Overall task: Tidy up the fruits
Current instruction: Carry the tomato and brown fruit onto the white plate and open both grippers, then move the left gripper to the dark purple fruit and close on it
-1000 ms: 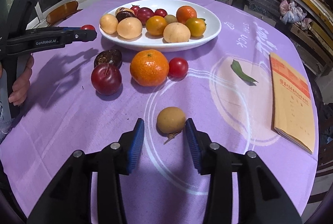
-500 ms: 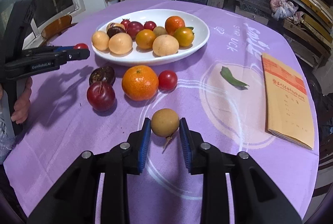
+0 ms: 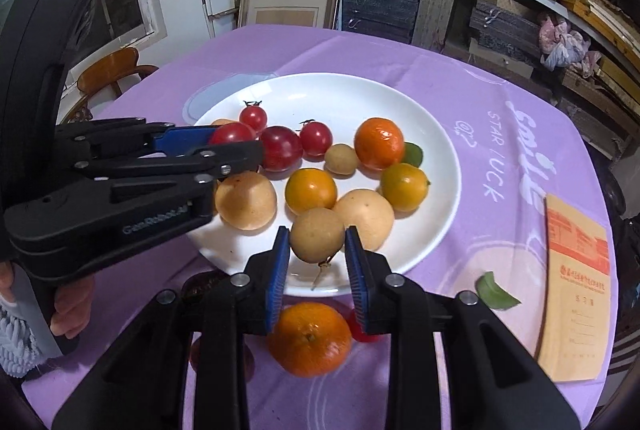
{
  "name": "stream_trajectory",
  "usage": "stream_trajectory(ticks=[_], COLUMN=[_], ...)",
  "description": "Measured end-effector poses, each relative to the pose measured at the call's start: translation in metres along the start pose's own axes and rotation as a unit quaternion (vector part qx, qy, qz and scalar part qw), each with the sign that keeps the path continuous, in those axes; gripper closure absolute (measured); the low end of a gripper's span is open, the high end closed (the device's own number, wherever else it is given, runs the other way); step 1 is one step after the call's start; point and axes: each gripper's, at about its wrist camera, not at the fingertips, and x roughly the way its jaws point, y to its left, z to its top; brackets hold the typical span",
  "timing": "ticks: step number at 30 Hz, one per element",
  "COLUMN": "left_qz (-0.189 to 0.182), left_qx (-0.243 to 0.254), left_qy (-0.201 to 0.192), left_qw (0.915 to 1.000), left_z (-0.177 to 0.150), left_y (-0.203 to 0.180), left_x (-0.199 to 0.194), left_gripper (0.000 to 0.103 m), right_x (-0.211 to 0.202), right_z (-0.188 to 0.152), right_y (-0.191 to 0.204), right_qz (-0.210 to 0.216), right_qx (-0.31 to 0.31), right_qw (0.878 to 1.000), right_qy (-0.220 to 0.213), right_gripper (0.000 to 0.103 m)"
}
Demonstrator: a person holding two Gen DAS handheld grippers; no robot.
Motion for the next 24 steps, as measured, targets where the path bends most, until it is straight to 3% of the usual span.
stream_trajectory(ticks=[4, 7, 10, 13, 17, 24], left_qz=[0.005, 0.008, 0.007, 0.004, 0.003, 0.021], left_qx=[-0.005, -0.009, -0.015, -0.028, -0.020, 0.036], left_qy=[0.004, -0.001, -0.005, -0.009, -0.019, -0.006], left_qw=[1.0000, 0.9999, 0.9999, 0.9996, 0.9996, 0.9991], left_z=[0.007, 0.009, 0.007, 0.003, -0.015, -0.065], left_y=[0.004, 0.007, 0.010, 0.017, 0.020, 0.001], left_x=[0.013, 0.014, 0.008, -0.006, -0.033, -0.054], left_gripper=[0.070, 0.060, 0.058, 0.048, 0.045, 0.045], right_x=[0.012, 0.009, -0.001, -0.017, -0.044, -0.078], right_z=[-0.001, -0.005, -0.009, -0.016, -0.035, -0.075], right_y=[0.005, 0.000, -0.003, -0.009, -0.018, -0.045], right_qz=[-0.009, -0.004, -0.007, -0.005, -0.014, -0.012], right_qx=[-0.011, -0.004, 0.001, 0.015, 0.029, 0.082], right_qw=[1.000, 1.000, 1.000, 0.999, 0.998, 0.993], right_qy=[-0.001, -0.005, -0.015, -0.029, -0.050, -0.080], right_gripper=[0.075, 0.074, 0.065, 0.058, 0.037, 0.026])
